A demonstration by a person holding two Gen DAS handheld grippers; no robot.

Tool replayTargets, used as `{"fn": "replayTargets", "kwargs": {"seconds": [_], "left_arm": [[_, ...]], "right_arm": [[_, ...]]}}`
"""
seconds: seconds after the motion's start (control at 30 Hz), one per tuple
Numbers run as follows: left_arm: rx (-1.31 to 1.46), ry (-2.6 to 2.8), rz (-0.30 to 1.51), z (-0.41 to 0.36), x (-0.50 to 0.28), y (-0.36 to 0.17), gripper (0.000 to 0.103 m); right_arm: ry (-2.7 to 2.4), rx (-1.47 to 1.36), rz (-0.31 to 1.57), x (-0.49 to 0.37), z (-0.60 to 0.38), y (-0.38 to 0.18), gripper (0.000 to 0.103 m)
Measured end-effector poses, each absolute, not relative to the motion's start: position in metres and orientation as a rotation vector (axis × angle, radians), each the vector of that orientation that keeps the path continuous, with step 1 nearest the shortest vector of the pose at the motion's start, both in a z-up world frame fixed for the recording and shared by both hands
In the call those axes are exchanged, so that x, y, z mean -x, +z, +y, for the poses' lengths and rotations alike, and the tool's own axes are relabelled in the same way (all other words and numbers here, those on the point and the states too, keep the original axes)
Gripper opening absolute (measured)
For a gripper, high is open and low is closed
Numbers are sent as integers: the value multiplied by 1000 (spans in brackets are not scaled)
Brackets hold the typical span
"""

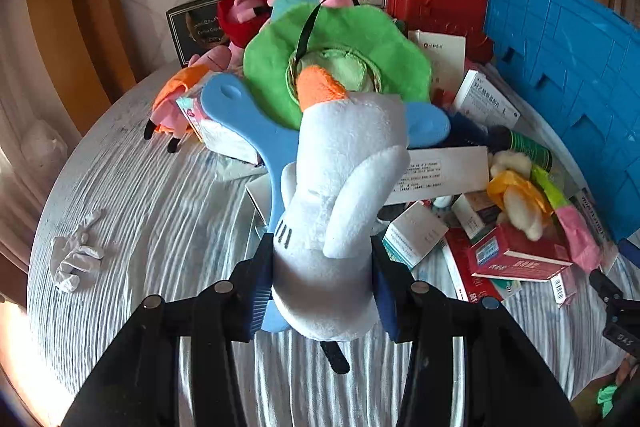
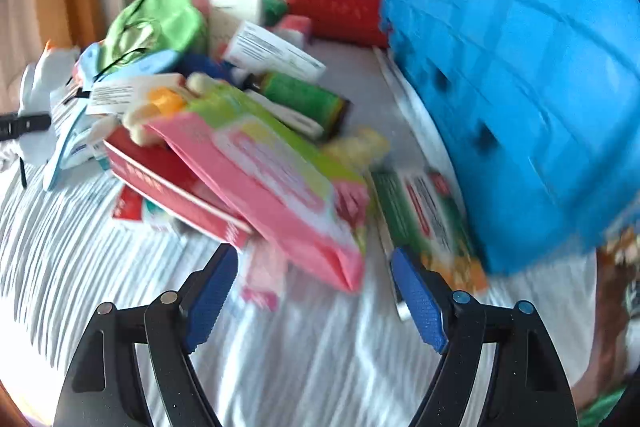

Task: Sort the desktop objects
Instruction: 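Grasp the white plush goose with the left gripper while the right approaches the pink wipes pack, then grasp the pink wipes pack with the right gripper and carry both over the crate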

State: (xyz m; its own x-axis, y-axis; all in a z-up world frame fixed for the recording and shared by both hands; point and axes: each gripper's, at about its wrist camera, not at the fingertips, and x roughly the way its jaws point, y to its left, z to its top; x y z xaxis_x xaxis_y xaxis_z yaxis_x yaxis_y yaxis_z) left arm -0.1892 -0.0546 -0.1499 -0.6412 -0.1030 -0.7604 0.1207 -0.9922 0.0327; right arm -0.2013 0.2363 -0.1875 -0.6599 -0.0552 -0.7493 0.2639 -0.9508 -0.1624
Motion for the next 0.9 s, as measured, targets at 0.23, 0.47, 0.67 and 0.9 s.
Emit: {"fn": "replayTargets", "kwargs": {"seconds": [0.23, 0.47, 0.67, 0.9], "left_arm": [[-1230, -2775, 2, -44, 187, -138, 44], [-1214, -2761, 6, -46, 187, -136, 44], [-1117, -2777, 21, -47, 180, -111, 44], [-962, -2861, -4, -32, 173, -67, 44]], "right_arm": [[-2691, -1206, 426, 235, 214, -200, 56], [-2692, -1200, 340, 250, 216, -178, 28], [-2701, -1029, 200, 232, 220, -120, 16], [-2724, -832, 177, 219, 208, -56, 14]]}}
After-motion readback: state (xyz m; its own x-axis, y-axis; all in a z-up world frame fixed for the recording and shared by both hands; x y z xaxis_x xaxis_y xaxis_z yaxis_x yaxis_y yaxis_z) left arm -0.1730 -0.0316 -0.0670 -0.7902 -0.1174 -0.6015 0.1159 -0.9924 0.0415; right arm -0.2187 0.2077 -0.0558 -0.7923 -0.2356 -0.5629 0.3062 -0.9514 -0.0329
